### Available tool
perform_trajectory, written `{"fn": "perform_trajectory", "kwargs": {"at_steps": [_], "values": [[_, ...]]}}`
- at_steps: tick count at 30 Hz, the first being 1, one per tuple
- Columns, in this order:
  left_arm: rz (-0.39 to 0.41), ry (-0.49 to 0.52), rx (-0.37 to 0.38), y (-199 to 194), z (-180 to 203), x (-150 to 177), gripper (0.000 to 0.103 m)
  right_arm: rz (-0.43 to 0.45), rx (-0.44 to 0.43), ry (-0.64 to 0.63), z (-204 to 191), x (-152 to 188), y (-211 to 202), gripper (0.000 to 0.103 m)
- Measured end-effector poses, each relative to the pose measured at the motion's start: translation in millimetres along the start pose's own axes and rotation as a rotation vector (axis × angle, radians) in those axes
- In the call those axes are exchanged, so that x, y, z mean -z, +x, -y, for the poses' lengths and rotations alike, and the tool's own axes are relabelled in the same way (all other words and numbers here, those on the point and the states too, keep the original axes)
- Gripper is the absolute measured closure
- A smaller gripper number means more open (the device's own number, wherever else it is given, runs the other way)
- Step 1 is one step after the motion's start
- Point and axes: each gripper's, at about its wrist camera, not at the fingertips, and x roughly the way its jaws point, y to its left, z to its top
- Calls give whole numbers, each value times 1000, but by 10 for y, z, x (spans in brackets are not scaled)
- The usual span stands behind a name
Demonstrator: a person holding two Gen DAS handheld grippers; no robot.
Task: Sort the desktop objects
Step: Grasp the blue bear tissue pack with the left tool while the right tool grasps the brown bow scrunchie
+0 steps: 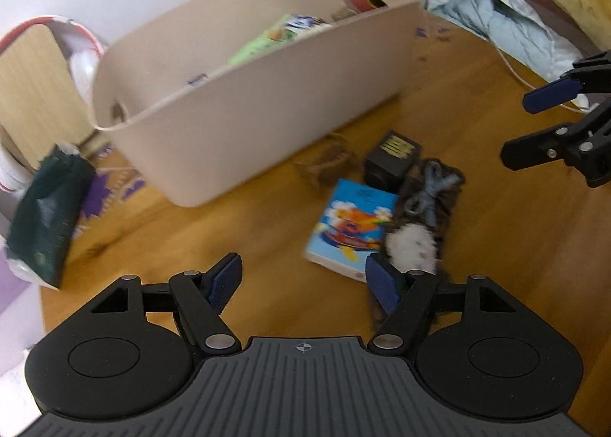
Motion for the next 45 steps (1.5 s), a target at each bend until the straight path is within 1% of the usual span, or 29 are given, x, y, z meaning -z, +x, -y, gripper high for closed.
{"fn": "perform_trajectory", "kwargs": {"at_steps": [4, 15, 18, 22, 25, 28, 32, 35, 40, 41, 42, 43, 44, 45], "values": [[3, 50, 11, 17, 194, 4, 30, -14, 2, 18, -10, 71, 8, 18], [13, 35, 49, 104, 552, -198, 30, -56, -14, 39, -31, 151, 42, 18], [26, 50, 49, 87, 610, -215, 30, -61, -17, 54, -51, 145, 57, 17], [52, 84, -10, 41, 536, -197, 30, -85, -17, 90, -45, 108, 132, 16], [30, 88, -39, 69, 384, -199, 30, -107, -28, 115, -60, 85, 216, 15], [-12, 103, -21, 164, 274, -240, 30, -125, -29, 104, -116, 82, 301, 15], [-47, 165, -14, 306, 222, -278, 30, -158, -22, 82, -186, 77, 412, 15], [-70, 160, 9, 398, 189, -320, 29, -187, -8, 83, -212, 86, 503, 15], [-64, 162, 33, 463, 197, -383, 30, -196, 23, 89, -215, 87, 593, 16], [-70, 146, 49, 474, 179, -390, 31, -195, 31, 92, -206, 89, 598, 19], [-74, 124, 69, 480, 157, -393, 36, -199, 32, 92, -192, 91, 611, 24], [-74, 105, 86, 478, 139, -392, 44, -199, 37, 85, -184, 96, 620, 28], [-76, 88, 103, 476, 125, -389, 47, -193, 50, 62, -195, 99, 616, 40], [-77, 76, 113, 467, 124, -380, 50, -188, 61, 36, -207, 103, 612, 50]]}}
